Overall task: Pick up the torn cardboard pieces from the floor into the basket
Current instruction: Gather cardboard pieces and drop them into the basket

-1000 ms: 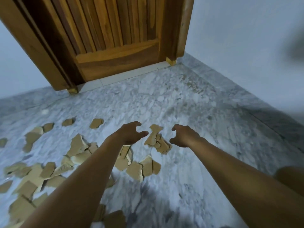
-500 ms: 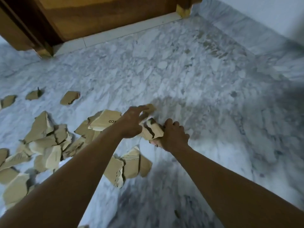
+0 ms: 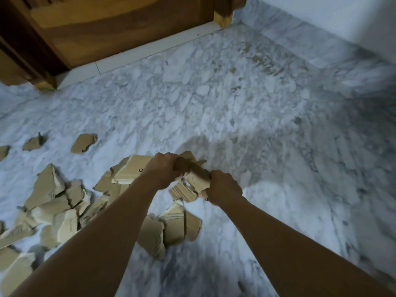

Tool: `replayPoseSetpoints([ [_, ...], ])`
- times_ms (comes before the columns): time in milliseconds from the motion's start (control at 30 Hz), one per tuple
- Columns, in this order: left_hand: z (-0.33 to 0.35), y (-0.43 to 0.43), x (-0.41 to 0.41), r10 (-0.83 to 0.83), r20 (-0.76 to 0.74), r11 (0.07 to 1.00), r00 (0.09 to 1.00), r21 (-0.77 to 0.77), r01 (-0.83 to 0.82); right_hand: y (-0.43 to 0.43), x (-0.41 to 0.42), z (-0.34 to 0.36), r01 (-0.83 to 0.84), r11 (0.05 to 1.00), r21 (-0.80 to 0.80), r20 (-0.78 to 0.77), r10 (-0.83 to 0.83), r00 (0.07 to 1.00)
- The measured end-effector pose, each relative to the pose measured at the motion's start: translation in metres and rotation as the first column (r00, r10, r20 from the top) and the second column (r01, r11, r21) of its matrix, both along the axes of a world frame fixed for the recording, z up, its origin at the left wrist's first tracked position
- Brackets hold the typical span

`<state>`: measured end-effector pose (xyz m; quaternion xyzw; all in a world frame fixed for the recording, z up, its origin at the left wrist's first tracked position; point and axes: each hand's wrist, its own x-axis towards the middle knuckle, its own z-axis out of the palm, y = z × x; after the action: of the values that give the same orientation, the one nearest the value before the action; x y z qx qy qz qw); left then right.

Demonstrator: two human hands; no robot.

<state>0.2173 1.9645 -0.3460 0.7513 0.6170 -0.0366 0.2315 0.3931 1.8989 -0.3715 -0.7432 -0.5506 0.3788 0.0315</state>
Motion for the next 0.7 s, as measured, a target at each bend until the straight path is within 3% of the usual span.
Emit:
replayPoseSetpoints([
  [133, 0.022, -0.011, -0.017, 0.090, -0.010, 0.996, 0.996, 0.015, -0.090, -0.007, 0.014, 0.007, -0.107, 0.987, -0.120, 0.016, 0.109, 0.994],
  [267, 0.051, -0.022, -0.030, -0.022, -0.048, 0.992, 0.999, -0.125, 0.016, 0.010, 0.040, 0.029, -0.195, 0.938, -0.286, 0.101, 0.231, 0.968],
  [400, 0.048, -0.037, -0.017, -0.068, -0.008, 0.964, 0.998, -0.256, 0.064, 0.042, 0.049, 0.058, -0.125, 0.981, -0.151, 0.125, 0.145, 0.982],
  [533, 0.009, -0.056, 0.014, -0.076, -0.135, 0.990, 0.988, -0.127, 0.059, 0.069, 0.017, 0.063, -0.144, 0.985, -0.093, 0.033, 0.147, 0.989],
  [700, -0.019, -0.067, 0.017, 0.076, -0.130, 0.995, 0.989, -0.053, -0.084, 0.078, -0.033, 0.026, -0.166, 0.972, -0.169, 0.187, 0.197, 0.962],
])
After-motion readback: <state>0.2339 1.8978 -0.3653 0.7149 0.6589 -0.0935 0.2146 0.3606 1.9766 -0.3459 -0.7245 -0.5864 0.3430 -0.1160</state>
